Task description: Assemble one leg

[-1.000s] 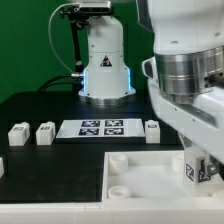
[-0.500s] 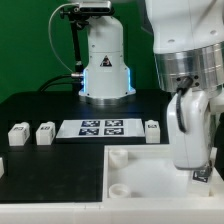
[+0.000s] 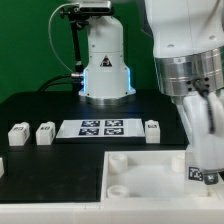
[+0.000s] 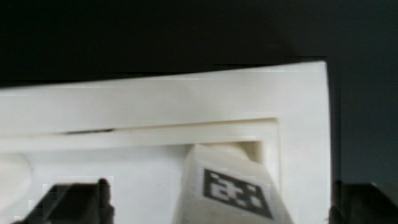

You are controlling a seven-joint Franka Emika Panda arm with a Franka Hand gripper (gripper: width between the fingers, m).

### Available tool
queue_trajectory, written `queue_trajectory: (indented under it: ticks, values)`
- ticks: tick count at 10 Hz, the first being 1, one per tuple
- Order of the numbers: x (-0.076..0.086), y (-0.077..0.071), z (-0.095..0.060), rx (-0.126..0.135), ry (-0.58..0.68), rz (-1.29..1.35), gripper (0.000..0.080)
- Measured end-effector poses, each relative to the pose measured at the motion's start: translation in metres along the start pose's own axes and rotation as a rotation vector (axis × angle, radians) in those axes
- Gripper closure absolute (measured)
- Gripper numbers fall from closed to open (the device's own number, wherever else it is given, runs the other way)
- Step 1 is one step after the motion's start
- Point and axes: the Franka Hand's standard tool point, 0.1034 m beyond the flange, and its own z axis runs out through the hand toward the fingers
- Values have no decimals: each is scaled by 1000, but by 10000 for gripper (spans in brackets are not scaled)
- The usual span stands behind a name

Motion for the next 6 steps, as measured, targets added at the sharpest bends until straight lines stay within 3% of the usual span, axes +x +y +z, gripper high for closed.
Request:
queue_trajectory:
  ticks: [1, 5, 6]
  values:
    - [-1, 4, -3, -24, 9, -172, 156]
    - [0, 7, -3, -39, 26, -581, 150]
    - [7, 8, -3, -71, 53, -812, 150]
